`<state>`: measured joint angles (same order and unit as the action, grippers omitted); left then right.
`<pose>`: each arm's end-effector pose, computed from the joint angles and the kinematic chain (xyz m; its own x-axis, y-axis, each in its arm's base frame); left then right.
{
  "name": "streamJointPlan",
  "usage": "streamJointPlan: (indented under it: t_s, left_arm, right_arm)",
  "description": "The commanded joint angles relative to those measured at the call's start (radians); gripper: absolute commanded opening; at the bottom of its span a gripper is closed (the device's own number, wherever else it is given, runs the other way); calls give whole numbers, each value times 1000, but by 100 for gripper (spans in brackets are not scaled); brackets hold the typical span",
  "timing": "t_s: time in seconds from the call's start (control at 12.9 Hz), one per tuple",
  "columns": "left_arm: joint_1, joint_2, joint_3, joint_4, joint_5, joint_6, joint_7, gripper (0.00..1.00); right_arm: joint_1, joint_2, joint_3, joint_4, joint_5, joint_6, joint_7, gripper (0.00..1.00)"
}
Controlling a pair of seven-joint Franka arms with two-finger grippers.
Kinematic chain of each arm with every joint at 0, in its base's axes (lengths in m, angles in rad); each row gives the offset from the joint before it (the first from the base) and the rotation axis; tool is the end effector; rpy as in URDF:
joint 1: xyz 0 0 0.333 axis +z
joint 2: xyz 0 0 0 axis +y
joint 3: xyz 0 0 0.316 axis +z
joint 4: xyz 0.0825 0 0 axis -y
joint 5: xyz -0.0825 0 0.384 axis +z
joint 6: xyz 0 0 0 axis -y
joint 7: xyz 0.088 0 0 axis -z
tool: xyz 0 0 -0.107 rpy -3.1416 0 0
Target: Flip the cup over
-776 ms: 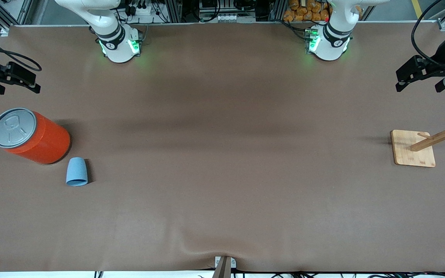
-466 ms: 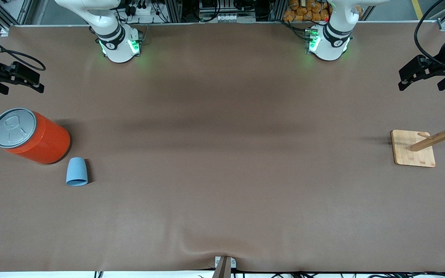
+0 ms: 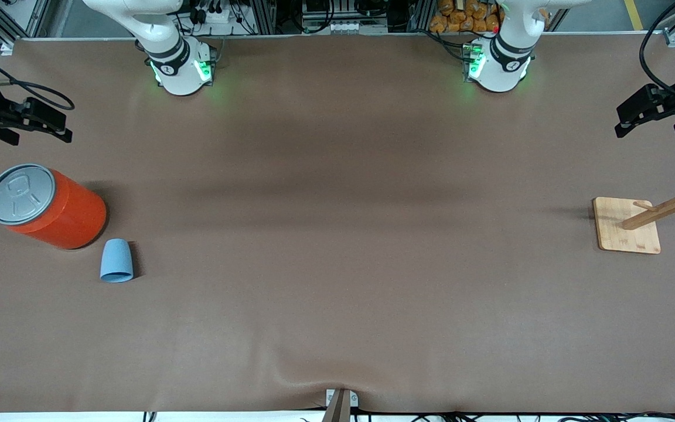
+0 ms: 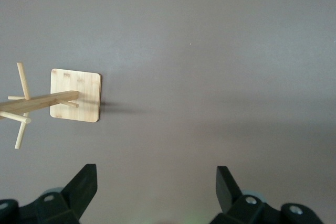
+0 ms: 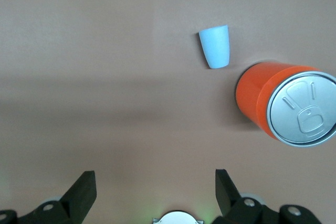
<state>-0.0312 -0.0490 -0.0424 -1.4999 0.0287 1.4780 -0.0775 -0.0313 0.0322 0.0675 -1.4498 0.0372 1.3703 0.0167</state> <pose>0.5279 -0.0363 0.6760 0.9995 0.0065 0.0294 0.0074 -0.9996 -0.0284 0.5428 0.0235 0.6464 0.9934 0.0269 -0.1119 0.0228 -0.9990 -0.0373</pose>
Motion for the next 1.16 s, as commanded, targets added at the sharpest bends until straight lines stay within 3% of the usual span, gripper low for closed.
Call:
streamJointPlan:
  t_s: [0.0,0.39,0.62,0.78,1.09]
  left_arm:
    - [5,-5,-5,4,-12,-15,-11,100]
    - [-3,0,-13,6,-13,-2,-11,100]
    - [-9,0,-13,9,-16,10,-11,100]
    - [-12,0,-13,9,-19,10,-10,100]
    - [-10,12,-28,12,-24,15,-10,100]
  right_arm:
    - [-1,27,2,-27,15,16,16,100]
    - [-1,144,0,-50,15,73,16,100]
    - [-2,146,0,-199,-25,270,5,100]
    - [-12,152,0,-285,-101,390,-3,100]
    - [-36,262,-6,-324,-135,579,-26,100]
